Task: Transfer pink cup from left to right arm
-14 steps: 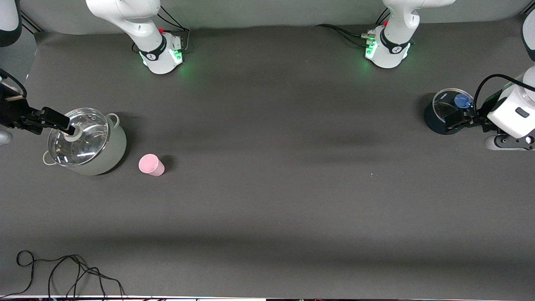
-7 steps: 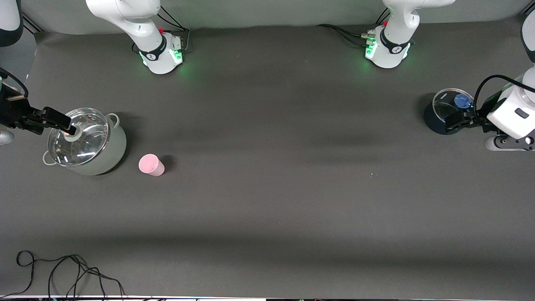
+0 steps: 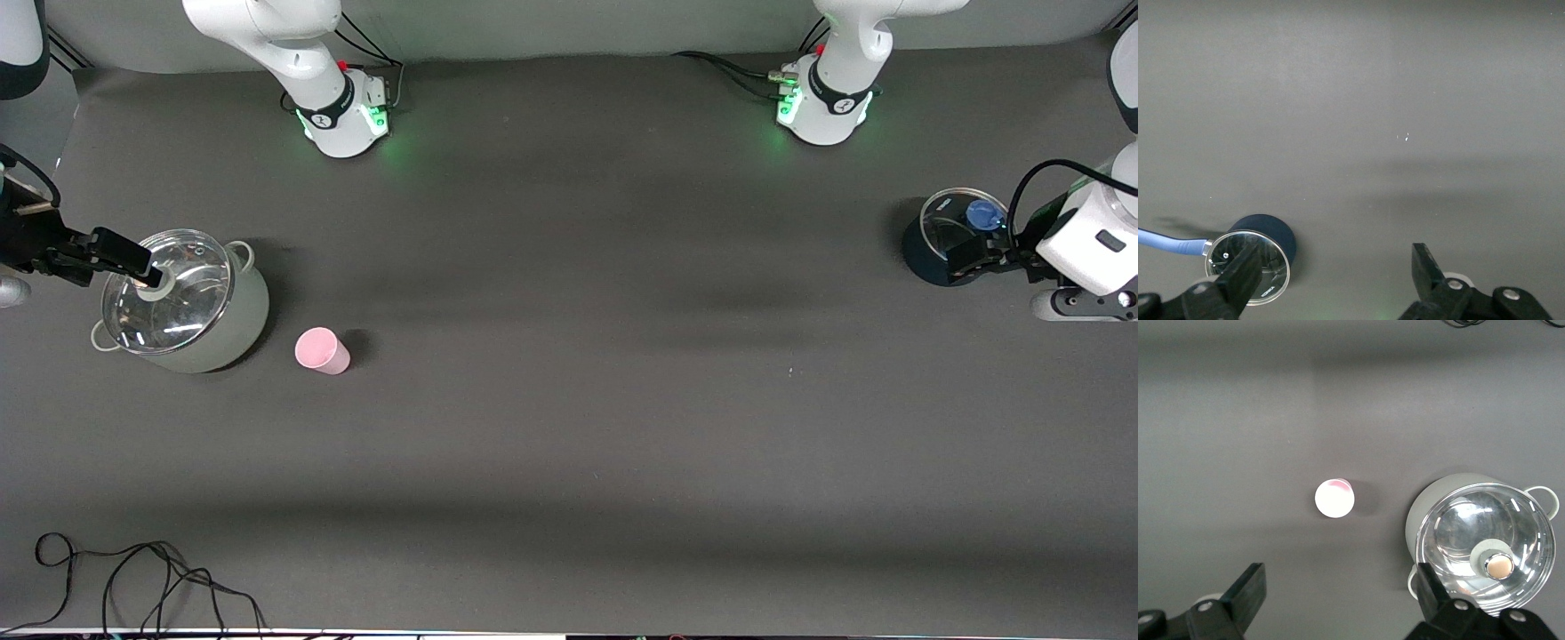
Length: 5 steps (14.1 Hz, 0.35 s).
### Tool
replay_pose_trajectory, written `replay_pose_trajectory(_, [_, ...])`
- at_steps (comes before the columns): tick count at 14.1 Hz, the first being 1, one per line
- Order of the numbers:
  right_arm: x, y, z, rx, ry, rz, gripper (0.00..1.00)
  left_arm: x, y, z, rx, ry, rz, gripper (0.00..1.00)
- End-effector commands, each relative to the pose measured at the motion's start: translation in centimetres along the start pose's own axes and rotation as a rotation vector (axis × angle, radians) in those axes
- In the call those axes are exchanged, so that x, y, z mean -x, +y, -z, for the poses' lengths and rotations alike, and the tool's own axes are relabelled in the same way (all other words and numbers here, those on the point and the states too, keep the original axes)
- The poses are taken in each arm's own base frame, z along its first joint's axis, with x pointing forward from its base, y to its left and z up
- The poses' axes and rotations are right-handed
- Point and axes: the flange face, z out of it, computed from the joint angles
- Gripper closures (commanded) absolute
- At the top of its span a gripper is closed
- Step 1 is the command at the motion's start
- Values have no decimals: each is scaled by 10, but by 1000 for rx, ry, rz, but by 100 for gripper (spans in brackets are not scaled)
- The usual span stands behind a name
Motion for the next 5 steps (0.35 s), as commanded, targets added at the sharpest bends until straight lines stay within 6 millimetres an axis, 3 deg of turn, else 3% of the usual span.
replay_pose_trajectory(1, [0,0,1,14,13,11,0,1,0,1,-13,11,-12,0])
replay_pose_trajectory(5, [-1,-3,-1,15,11,17,0,1,2,1,-13,13,-15,0])
